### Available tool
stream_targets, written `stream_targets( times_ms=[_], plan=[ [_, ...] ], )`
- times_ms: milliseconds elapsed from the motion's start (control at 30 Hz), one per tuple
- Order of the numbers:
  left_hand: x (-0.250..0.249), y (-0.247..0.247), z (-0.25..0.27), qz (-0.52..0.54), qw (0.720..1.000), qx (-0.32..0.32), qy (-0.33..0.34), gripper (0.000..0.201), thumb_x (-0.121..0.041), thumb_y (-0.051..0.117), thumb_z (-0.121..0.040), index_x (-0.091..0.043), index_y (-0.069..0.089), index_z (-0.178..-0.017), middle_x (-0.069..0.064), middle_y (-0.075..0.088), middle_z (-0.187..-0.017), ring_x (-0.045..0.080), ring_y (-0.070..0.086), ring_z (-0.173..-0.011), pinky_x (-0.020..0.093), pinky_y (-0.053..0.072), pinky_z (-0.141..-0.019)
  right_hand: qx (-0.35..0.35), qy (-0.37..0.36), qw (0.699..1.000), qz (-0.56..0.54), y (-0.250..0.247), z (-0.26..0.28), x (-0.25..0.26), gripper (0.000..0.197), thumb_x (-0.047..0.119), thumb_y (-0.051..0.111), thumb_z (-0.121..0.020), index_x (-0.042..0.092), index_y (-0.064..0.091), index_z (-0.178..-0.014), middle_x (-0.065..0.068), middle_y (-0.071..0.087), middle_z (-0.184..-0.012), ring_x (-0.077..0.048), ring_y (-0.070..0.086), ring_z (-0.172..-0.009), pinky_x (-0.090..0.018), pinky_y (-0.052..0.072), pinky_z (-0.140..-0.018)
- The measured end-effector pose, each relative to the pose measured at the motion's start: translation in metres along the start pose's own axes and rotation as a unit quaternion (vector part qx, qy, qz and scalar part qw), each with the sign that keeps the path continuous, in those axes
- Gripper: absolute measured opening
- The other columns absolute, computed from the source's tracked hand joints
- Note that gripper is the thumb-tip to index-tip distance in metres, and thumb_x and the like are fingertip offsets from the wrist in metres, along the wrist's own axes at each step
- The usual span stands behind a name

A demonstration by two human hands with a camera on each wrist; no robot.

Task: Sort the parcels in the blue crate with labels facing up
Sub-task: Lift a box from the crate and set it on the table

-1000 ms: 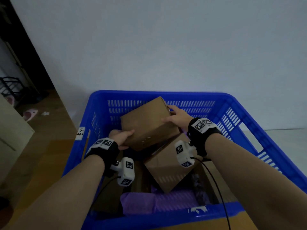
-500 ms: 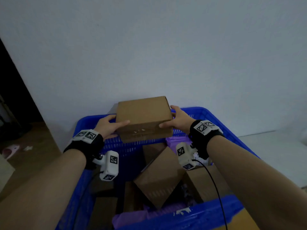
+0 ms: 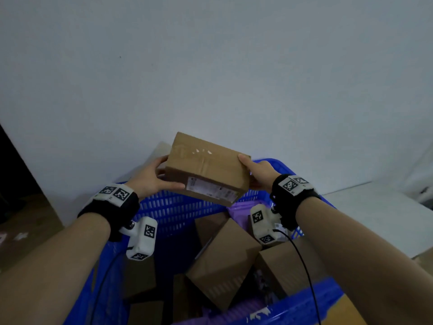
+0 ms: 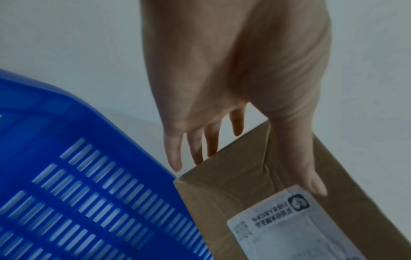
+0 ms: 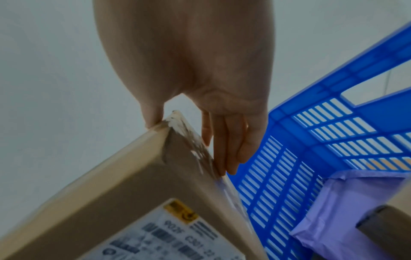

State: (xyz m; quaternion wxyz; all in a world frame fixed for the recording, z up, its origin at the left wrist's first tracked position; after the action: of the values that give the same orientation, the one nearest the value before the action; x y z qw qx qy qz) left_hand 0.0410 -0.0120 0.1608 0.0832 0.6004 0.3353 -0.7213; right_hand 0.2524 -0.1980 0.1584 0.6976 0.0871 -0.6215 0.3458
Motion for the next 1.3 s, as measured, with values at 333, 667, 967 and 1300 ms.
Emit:
stream_targets(
  times_ms=[333, 667, 967, 1300],
  plan=[
    [0.003, -0.01, -0.01, 0.08, 0.99, -0.116, -0.013, 0.056, -0.05, 0.061, -0.084, -0.017, 0.048, -0.127, 0.002, 0.055, -0.119, 0.02, 0.052, -0.109, 0.038, 0.043, -0.089, 0.061, -0.034, 0.997, -0.033, 0.01, 0.008, 0.012, 0.066, 0.064, 0.054, -0.08, 0.01, 0.061, -0.116, -0.005, 0.069, -0.111, -0.02, 0.062, -0.107, -0.035, 0.045, -0.083],
    [-0.005, 0.003, -0.016, 0.214, 0.972, -0.099, -0.018, 0.088, -0.045, 0.081, -0.058, -0.008, 0.043, -0.129, 0.01, 0.057, -0.127, 0.028, 0.054, -0.118, 0.055, 0.045, -0.099, 0.073, -0.047, 0.991, -0.103, -0.004, 0.018, -0.002, 0.037, 0.022, 0.066, -0.087, 0.019, 0.059, -0.123, -0.008, 0.068, -0.112, -0.029, 0.063, -0.106, -0.052, 0.055, -0.082],
    [-0.011, 0.013, -0.026, 0.183, 0.981, 0.03, -0.064, 0.101, -0.027, 0.079, -0.061, -0.03, 0.026, -0.146, 0.005, 0.046, -0.134, 0.029, 0.051, -0.116, 0.054, 0.054, -0.079, 0.067, -0.11, 0.985, -0.117, -0.035, 0.023, -0.003, 0.05, 0.013, 0.066, -0.087, 0.017, 0.051, -0.134, -0.003, 0.064, -0.121, -0.024, 0.062, -0.109, -0.045, 0.055, -0.085],
    [-0.07, 0.1, -0.054, 0.333, 0.943, 0.008, -0.01, 0.08, -0.048, 0.073, -0.067, -0.024, 0.041, -0.135, 0.014, 0.052, -0.131, 0.037, 0.056, -0.115, 0.048, 0.056, -0.077, 0.061, -0.125, 0.975, -0.173, -0.076, 0.014, -0.018, 0.076, 0.025, 0.07, -0.083, 0.03, 0.028, -0.146, -0.003, 0.04, -0.148, -0.021, 0.049, -0.128, -0.048, 0.043, -0.104]
  ],
)
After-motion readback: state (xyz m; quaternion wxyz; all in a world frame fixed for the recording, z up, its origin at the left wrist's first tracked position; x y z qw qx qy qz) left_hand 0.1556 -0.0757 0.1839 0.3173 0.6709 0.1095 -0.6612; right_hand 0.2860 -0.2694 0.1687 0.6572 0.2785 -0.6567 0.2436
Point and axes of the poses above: each hand's wrist, its own z-axis away from the middle knuckle, its own y-axis out of the palm, x = y × z, the point moved 1 cm from there along -z, towards the middle knuckle
